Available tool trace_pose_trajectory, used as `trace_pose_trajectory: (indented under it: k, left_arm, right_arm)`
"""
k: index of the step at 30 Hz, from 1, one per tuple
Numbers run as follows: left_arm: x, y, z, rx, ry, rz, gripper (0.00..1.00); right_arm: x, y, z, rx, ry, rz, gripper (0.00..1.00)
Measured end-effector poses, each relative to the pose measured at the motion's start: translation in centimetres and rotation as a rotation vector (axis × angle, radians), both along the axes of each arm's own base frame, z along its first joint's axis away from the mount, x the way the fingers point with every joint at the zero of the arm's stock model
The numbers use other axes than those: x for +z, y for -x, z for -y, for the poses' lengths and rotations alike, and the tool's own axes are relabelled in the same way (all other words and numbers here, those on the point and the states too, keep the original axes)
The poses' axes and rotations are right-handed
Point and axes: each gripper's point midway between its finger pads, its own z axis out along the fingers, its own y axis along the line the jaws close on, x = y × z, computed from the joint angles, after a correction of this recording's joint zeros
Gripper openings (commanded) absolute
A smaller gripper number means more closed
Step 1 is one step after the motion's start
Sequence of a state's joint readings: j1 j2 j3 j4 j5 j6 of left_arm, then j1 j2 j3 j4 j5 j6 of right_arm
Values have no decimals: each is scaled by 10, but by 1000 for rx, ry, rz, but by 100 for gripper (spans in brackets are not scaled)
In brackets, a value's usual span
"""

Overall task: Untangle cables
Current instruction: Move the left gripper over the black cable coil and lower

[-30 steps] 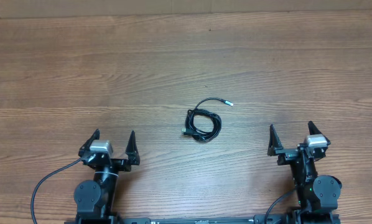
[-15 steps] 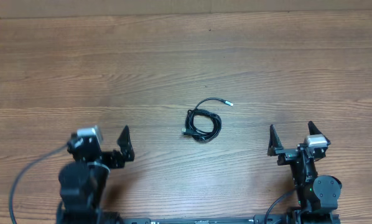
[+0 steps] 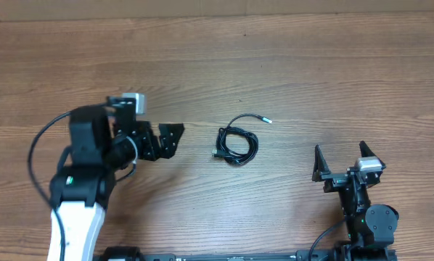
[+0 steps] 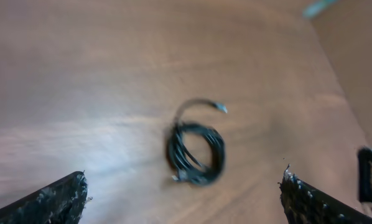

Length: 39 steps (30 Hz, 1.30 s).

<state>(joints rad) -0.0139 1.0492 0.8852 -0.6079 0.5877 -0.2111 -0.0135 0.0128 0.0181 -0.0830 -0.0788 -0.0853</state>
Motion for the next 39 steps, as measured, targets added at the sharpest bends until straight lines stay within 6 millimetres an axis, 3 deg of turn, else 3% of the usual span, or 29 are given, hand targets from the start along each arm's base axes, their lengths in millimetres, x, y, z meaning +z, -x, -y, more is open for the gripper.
trace_pose_trajectory:
  k: [4,9,13,22,27,32,39]
  left_arm:
    - [-28,-2,14,-47,70,-139,96]
    - [-55,-2,37,-104,51,-228,98]
    - [-73,0,68,-165,-97,-196,100]
    - [-108,-16,125,-181,-409,-2,85]
    - [-137,-32,133,-158,-462,6,79]
    - [-150,-44,138,-133,-460,21,60]
    - [-169,-42,136,-66,-431,-62,59]
  right_arm:
    - [0,0,0,0,0,1,100]
    - [0,0,0,0,0,0,100]
    - [0,0,0,0,0,0,100]
    - [0,0,0,0,0,1,100]
    - [0,0,0,0,0,0,100]
    - [0,0,0,0,0,0,100]
    - [0,0,0,0,0,1,100]
